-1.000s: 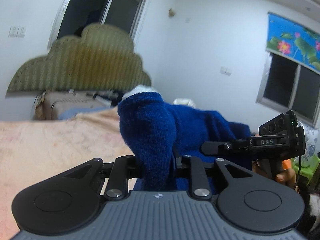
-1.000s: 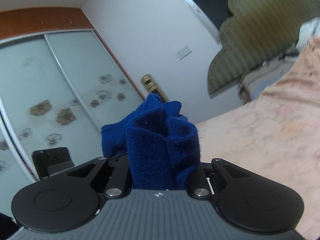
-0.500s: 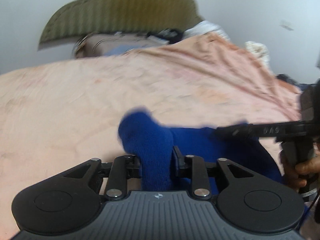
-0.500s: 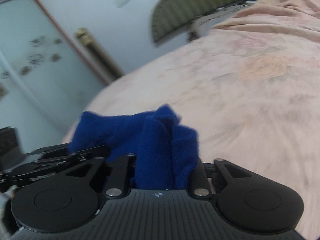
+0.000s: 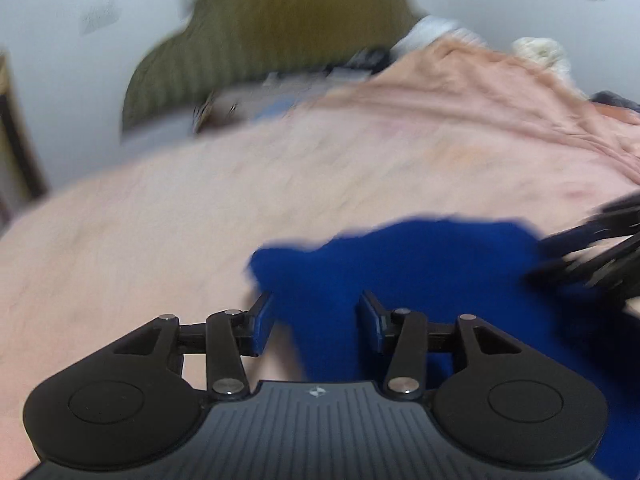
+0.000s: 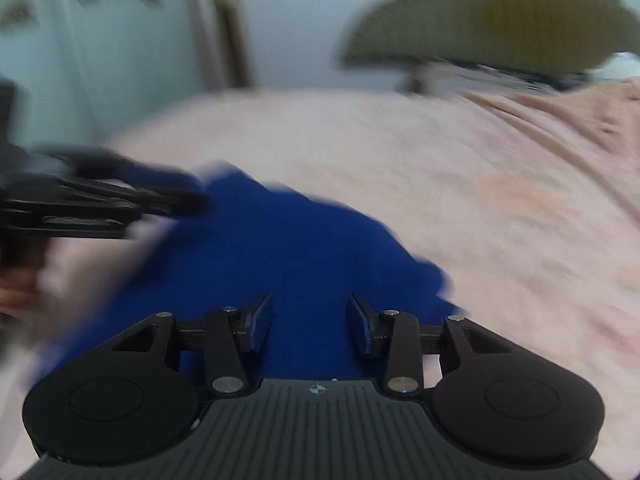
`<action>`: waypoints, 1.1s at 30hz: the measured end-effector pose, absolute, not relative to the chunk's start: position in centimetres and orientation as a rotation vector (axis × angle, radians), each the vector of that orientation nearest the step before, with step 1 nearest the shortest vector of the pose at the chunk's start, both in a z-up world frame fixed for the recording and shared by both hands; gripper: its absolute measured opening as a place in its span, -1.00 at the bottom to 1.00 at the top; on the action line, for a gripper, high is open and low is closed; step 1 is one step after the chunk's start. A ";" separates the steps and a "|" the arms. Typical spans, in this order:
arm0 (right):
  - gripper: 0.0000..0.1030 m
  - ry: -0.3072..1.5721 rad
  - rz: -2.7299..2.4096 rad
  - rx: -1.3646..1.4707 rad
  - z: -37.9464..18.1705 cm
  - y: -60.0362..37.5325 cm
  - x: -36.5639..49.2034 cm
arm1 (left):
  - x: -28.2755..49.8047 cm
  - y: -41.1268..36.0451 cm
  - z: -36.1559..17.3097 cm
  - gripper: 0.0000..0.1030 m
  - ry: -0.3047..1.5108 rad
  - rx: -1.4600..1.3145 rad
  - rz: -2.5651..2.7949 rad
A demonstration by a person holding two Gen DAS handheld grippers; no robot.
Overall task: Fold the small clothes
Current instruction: 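Lower the sweater onto the bed with both tools and open them, then pull both open tools back from the folded sweater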
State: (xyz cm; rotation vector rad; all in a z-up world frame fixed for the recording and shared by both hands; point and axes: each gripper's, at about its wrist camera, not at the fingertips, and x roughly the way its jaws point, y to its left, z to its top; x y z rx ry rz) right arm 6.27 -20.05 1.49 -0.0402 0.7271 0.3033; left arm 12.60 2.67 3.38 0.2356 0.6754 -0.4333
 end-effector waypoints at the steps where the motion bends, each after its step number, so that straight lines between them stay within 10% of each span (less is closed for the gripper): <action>1: 0.03 0.735 0.246 0.006 1.2 -20.9 6.2 | 13.0 3.9 3.5 -0.11 0.715 0.147 -0.441; 18: 0.24 0.690 0.155 0.413 2.0 -23.3 -8.0 | -6.3 6.2 4.4 0.62 0.579 0.311 -0.559; 23: -0.58 0.714 0.170 0.436 1.9 -22.9 -9.4 | -8.4 5.2 2.8 0.62 0.532 0.465 -0.556; 33: -0.81 0.668 0.214 0.581 0.5 -23.2 -8.3 | -7.4 7.4 2.2 0.65 0.512 0.410 -0.321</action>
